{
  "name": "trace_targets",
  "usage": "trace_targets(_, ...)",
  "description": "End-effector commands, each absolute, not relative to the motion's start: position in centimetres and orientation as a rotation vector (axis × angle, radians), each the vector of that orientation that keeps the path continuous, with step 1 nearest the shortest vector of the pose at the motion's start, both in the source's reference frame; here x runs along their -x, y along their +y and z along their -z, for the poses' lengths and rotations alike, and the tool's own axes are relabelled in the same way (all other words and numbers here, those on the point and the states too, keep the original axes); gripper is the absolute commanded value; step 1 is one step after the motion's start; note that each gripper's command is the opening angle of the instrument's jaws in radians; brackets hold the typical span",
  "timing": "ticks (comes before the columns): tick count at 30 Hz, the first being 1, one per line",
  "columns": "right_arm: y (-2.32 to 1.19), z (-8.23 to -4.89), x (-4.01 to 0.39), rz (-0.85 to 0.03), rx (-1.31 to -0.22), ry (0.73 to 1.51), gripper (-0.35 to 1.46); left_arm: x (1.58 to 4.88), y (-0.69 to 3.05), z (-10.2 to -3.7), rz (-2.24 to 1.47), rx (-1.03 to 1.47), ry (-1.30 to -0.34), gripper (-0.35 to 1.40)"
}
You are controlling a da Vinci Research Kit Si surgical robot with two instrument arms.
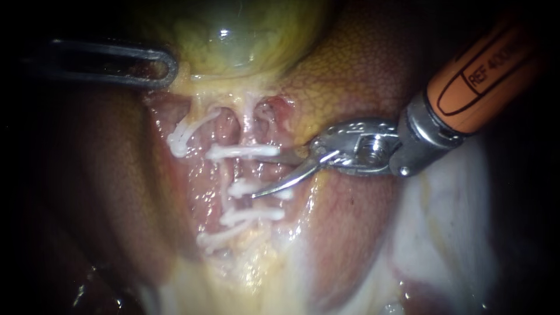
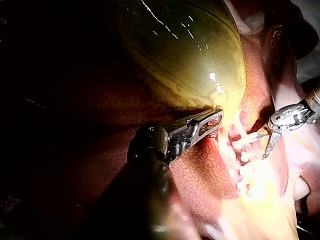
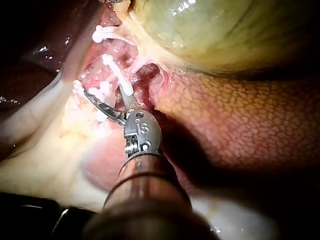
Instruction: Go to the cutting position right tube
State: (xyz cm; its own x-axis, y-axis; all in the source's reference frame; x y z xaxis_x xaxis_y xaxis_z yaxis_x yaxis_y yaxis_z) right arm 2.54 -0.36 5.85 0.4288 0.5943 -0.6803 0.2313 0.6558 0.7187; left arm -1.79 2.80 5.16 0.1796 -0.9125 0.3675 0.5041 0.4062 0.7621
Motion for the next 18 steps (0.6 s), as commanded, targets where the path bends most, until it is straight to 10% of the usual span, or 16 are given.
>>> trace_targets(1,-0.39,-5.86,-2.58,-0.261,-0.868,1.14,1.11,1.79,2.8,-5.16,1.072,-0.541,-0.918,-0.35)
trace_targets(18,-0.44,-6.0,-2.96,-0.223,-0.879,1.33,1.1,1.8,2.8,-5.15,1.073,-0.54,-0.918,-0.35)
